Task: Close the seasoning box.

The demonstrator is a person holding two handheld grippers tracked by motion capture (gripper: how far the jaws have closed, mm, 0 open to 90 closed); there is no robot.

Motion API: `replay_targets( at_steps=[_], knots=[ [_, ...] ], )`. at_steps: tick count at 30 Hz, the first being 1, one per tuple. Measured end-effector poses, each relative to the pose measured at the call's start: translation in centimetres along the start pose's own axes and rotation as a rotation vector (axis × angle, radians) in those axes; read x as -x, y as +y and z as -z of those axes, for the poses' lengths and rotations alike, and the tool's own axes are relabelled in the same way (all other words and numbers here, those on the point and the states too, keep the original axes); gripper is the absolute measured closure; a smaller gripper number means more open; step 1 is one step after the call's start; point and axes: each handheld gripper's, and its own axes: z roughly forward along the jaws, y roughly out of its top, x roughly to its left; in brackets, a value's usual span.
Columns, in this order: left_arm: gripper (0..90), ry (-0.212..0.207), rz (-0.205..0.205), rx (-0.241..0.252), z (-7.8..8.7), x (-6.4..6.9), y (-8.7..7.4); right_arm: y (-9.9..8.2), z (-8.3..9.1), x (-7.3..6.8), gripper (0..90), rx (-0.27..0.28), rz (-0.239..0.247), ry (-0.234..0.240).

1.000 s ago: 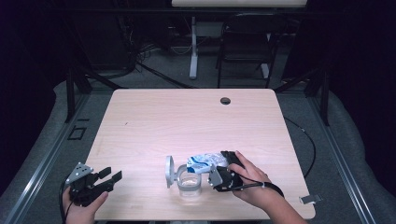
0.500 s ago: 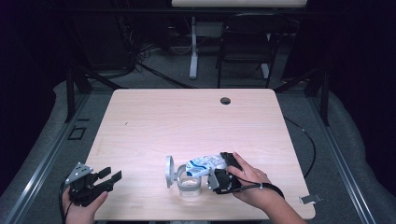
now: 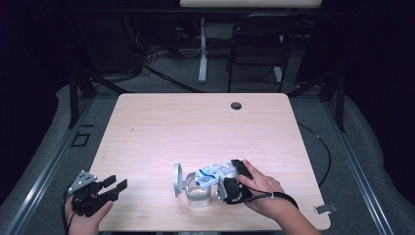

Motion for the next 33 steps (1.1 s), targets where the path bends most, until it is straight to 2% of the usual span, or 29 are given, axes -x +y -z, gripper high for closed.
replay_targets(
  at_steps=[14, 25, 30, 33],
  knots=[
    [48.2, 0.000, 0.003, -0.005, -0.04, -0.11, -0.07, 0.16, -0.02, -0.22, 42.3, -0.033, 0.061, -0.027],
    [48.2, 0.000, 0.005, -0.007, -0.07, -0.19, -0.12, 0.31, 0.02, -0.22, 42.4, -0.038, 0.086, -0.033],
    [48.2, -0.001, 0.009, -0.004, -0.09, -0.29, -0.17, 0.49, 0.18, -0.06, 42.4, -0.056, 0.118, -0.042],
    [48.2, -0.001, 0.008, -0.004, -0.08, -0.28, -0.17, 0.44, 0.06, -0.17, 42.4, -0.036, 0.110, -0.043]
  ],
)
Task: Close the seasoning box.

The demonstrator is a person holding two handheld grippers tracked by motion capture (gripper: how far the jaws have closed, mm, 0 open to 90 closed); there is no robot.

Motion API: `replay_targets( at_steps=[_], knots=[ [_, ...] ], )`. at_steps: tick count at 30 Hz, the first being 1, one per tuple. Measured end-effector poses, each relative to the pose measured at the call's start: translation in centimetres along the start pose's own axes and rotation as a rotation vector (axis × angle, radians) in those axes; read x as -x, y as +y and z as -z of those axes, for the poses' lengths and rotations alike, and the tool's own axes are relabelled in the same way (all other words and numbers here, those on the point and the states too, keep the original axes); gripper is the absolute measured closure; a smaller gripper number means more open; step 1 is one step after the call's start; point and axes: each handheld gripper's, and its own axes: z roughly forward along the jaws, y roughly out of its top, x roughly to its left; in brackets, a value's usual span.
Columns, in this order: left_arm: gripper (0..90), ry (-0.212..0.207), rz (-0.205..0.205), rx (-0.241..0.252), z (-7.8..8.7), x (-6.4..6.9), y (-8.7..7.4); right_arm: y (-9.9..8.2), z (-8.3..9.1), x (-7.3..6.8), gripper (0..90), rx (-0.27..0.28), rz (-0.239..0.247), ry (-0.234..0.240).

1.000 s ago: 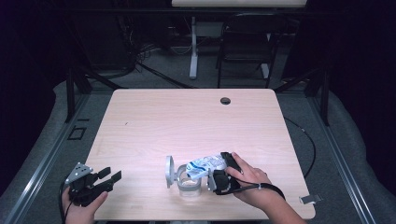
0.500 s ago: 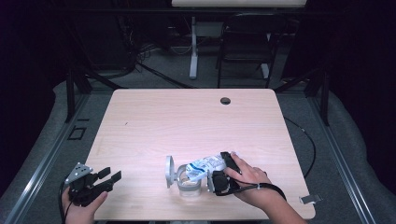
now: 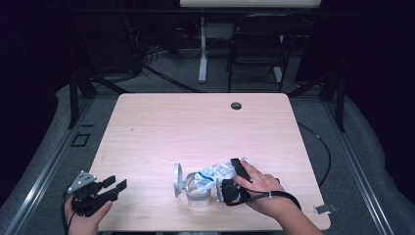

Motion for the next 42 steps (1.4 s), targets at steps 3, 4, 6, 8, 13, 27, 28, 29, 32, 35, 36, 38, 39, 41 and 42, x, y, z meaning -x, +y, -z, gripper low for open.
replay_targets(
  at_steps=[3, 4, 6, 8, 13, 27, 28, 29, 32, 35, 36, 38, 39, 41, 42],
  knots=[
    [48.2, 0.001, 0.000, 0.000, 0.01, -0.01, 0.00, 0.03, 0.04, -0.02, 42.5, -0.001, 0.002, -0.002],
    [48.3, 0.002, 0.001, 0.001, 0.00, -0.01, -0.01, 0.05, 0.11, -0.03, 42.4, -0.008, 0.005, -0.002],
    [48.3, 0.003, 0.002, 0.000, 0.00, -0.01, -0.01, 0.09, 0.23, 0.03, 42.4, -0.016, 0.019, -0.007],
    [48.2, 0.002, 0.001, -0.002, -0.01, -0.02, -0.01, 0.06, 0.23, -0.06, 42.4, -0.007, 0.018, -0.007],
    [48.2, 0.001, 0.000, -0.001, -0.03, -0.01, -0.02, 0.11, 0.32, 0.06, 42.4, -0.008, 0.047, -0.021],
    [48.2, 0.006, 0.001, -0.004, -0.06, -0.06, -0.05, 0.12, 0.32, -0.05, 42.5, 0.005, 0.067, -0.034],
    [48.3, 0.006, 0.001, -0.005, -0.06, -0.05, -0.05, 0.12, 0.32, -0.04, 42.5, 0.007, 0.072, -0.038],
    [48.2, 0.005, 0.000, -0.004, -0.07, -0.05, -0.05, 0.13, 0.36, -0.06, 42.6, 0.004, 0.073, -0.038],
    [48.2, 0.006, 0.001, -0.004, -0.06, -0.04, -0.04, 0.21, 0.54, 0.00, 42.5, -0.011, 0.089, -0.044],
    [48.2, 0.006, 0.002, -0.003, -0.05, -0.05, -0.04, 0.19, 0.48, -0.08, 42.6, 0.002, 0.084, -0.042],
    [48.2, 0.006, 0.002, -0.003, -0.04, -0.05, -0.04, 0.20, 0.50, -0.08, 42.6, 0.002, 0.086, -0.043],
    [48.2, 0.006, 0.002, -0.002, -0.02, -0.04, -0.03, 0.26, 0.61, -0.02, 42.6, -0.007, 0.097, -0.046],
    [48.2, 0.006, 0.001, -0.002, -0.01, -0.03, -0.02, 0.27, 0.62, -0.02, 42.6, -0.007, 0.099, -0.046],
    [48.2, 0.005, 0.001, 0.000, -0.01, -0.02, -0.02, 0.35, 0.78, 0.03, 42.6, -0.022, 0.113, -0.055],
    [48.2, 0.005, 0.002, 0.001, -0.02, -0.02, -0.02, 0.28, 0.63, -0.09, 42.6, -0.004, 0.099, -0.048]
  ],
)
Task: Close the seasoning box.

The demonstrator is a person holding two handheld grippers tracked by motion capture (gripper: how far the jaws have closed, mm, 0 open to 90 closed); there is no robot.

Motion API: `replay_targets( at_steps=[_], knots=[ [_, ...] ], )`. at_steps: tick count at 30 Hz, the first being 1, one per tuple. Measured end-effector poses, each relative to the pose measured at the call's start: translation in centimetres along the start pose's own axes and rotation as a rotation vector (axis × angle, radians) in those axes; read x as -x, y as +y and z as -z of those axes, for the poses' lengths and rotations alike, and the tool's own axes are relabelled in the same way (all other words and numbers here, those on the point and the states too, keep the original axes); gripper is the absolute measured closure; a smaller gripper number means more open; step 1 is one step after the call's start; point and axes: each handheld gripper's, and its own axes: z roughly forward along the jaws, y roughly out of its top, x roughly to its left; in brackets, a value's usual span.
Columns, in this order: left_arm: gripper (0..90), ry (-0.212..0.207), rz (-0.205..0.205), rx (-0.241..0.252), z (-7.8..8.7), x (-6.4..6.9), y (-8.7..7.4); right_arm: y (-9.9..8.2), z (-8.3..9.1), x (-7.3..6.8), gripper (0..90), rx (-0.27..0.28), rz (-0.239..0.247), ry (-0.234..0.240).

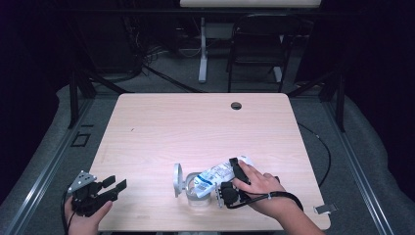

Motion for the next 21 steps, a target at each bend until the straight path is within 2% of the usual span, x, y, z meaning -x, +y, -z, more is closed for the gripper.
replay_targets(
  at_steps=[6, 13, 21],
  knots=[
    [48.2, 0.001, -0.001, -0.002, 0.04, -0.01, 0.01, 0.15, 0.15, 0.18, 42.7, -0.018, 0.024, -0.002],
    [48.2, 0.003, 0.000, -0.004, 0.02, -0.10, -0.03, 0.20, 0.09, 0.14, 42.8, -0.007, 0.034, -0.011],
    [48.2, 0.002, 0.002, 0.000, 0.03, -0.14, -0.04, 0.32, 0.23, 0.28, 42.8, -0.022, 0.061, -0.019]
  ],
)
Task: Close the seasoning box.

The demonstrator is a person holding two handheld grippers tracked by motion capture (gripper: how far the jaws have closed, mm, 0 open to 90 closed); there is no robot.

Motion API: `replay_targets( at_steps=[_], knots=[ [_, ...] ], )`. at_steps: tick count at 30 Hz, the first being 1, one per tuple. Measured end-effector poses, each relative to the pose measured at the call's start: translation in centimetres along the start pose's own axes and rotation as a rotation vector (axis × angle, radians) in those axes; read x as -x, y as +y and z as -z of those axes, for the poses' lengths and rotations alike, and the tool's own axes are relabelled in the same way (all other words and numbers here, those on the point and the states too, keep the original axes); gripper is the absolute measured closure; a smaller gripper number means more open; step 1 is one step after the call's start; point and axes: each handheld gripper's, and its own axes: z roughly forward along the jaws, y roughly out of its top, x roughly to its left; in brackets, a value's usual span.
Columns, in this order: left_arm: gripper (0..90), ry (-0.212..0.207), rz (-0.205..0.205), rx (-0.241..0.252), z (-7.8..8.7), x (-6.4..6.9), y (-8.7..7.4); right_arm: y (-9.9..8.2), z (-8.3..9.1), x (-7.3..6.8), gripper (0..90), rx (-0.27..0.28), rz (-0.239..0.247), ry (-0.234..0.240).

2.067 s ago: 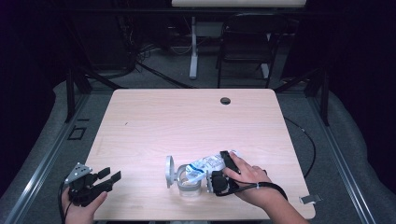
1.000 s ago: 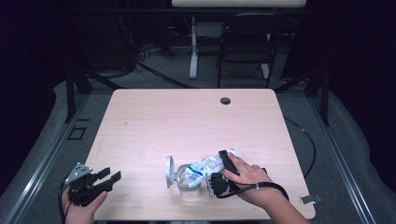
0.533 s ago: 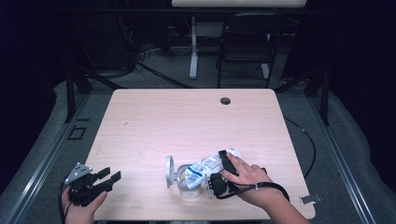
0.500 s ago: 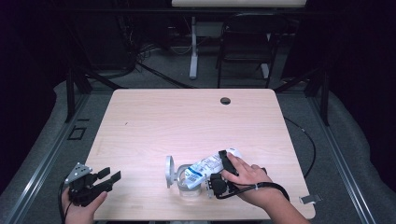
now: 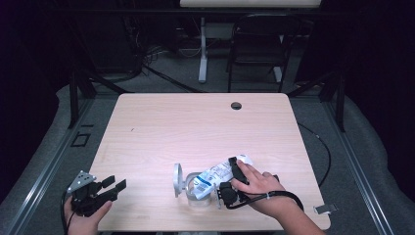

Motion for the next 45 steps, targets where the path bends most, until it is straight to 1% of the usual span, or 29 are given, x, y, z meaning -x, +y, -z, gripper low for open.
replay_targets(
  at_steps=[2, 5, 6, 9, 45],
  knots=[
    [48.2, 0.000, 0.000, -0.002, 0.00, 0.01, 0.00, -0.03, -0.08, -0.07, 42.8, 0.009, -0.005, -0.001],
    [48.2, 0.001, -0.002, -0.004, 0.00, 0.03, 0.01, 0.02, 0.01, 0.02, 42.8, -0.002, 0.001, 0.000],
    [48.2, 0.001, -0.001, -0.004, 0.00, 0.02, 0.01, -0.02, -0.08, -0.06, 42.8, 0.009, -0.005, 0.000],
    [48.2, 0.001, 0.001, -0.002, -0.01, 0.00, -0.02, 0.00, -0.08, -0.05, 42.8, 0.010, -0.001, -0.003],
    [47.8, 0.008, 0.008, -0.004, -0.03, -0.21, -0.14, 0.13, -0.05, 0.14, 42.9, -0.003, 0.014, 0.009]
  ],
)
